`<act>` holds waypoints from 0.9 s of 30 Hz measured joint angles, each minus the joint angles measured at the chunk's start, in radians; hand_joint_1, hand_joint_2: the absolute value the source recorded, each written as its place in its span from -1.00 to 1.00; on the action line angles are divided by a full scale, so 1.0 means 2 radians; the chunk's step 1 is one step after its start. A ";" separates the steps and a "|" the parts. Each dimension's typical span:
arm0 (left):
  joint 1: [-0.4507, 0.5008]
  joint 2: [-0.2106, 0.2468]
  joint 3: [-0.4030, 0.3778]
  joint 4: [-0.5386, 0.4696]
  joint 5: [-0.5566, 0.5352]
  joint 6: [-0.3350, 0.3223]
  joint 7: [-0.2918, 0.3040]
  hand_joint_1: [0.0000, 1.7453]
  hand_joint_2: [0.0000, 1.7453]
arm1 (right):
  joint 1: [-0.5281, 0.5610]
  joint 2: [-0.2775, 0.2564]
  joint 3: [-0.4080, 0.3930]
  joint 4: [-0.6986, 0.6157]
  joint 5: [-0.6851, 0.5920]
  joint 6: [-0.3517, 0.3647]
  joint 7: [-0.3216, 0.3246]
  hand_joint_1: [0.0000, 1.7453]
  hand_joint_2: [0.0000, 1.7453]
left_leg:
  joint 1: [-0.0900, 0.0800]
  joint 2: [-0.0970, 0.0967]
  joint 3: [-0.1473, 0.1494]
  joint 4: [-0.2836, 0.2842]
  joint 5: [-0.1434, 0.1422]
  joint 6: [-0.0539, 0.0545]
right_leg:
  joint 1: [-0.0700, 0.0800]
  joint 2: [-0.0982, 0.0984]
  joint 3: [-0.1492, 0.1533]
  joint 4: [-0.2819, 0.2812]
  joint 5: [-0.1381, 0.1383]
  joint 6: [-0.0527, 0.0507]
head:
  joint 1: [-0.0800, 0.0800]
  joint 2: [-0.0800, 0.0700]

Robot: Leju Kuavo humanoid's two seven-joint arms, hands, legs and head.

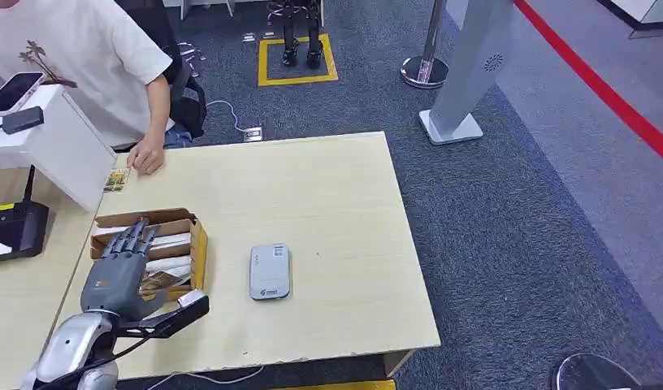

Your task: Pass the card to the sensor for recognition and then transmit it.

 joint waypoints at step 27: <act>0.008 -0.014 0.002 0.018 0.008 -0.015 -0.006 -1.00 1.00 | 0.000 -0.002 0.000 -0.001 0.001 -0.004 0.000 -1.00 -1.00 | 0.000 0.000 0.000 0.000 0.000 0.000 | 0.000 0.000 0.000 0.000 0.000 0.000 | 0.000 0.000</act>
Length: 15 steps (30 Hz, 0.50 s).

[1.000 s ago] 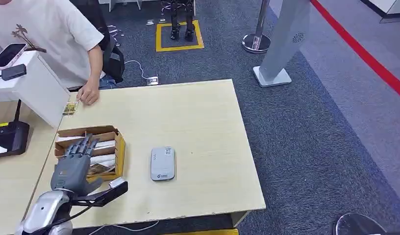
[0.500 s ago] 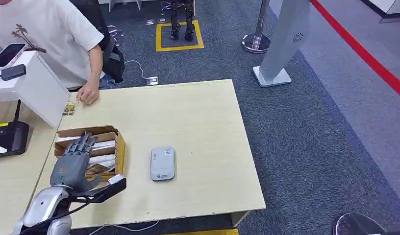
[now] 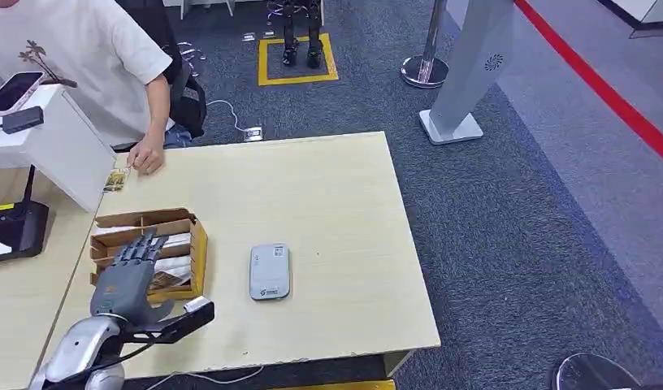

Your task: Pass the card to the sensor for recognition and then transmit it.

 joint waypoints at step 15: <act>0.001 -0.006 0.000 0.003 0.000 0.000 0.000 -1.00 1.00 | 0.000 -0.001 0.000 0.000 -0.001 -0.001 0.002 -1.00 -1.00 | 0.000 0.000 0.000 0.000 0.000 0.000 | 0.000 0.000 0.000 0.000 0.000 0.000 | 0.000 0.000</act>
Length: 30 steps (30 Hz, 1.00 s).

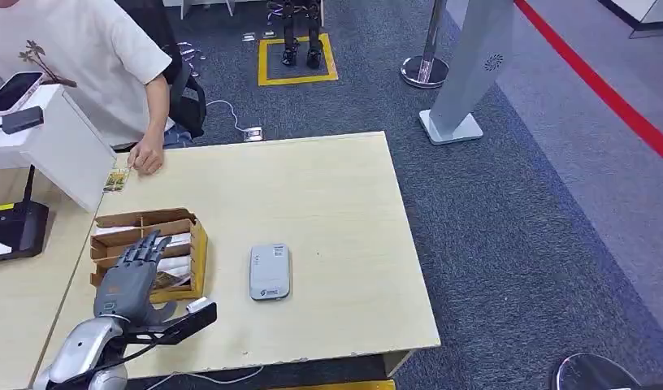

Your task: Pass the card to the sensor for recognition and then transmit it.

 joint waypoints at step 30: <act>0.011 0.001 0.030 0.003 -0.016 -0.003 0.008 -1.00 1.00 | 0.000 -0.001 0.000 0.000 -0.005 0.000 0.007 -1.00 -1.00 | 0.000 0.000 0.000 0.000 0.000 0.000 | 0.000 0.000 0.000 0.000 0.000 0.000 | 0.000 0.000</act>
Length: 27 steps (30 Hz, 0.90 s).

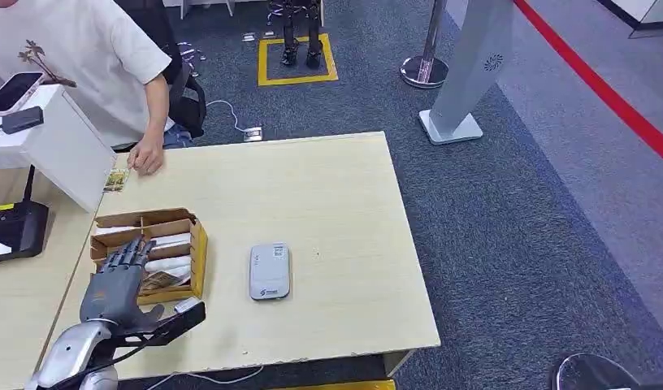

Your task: Pass the card to the sensor for recognition and then transmit it.

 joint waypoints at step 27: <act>0.002 -0.003 0.003 0.000 -0.002 0.006 -0.012 1.00 1.00 | 0.000 0.000 0.000 0.000 0.009 0.006 0.000 -1.00 -1.00 | 0.000 0.000 0.000 0.000 0.000 0.000 | 0.000 0.000 0.000 0.000 0.000 0.000 | 0.000 0.000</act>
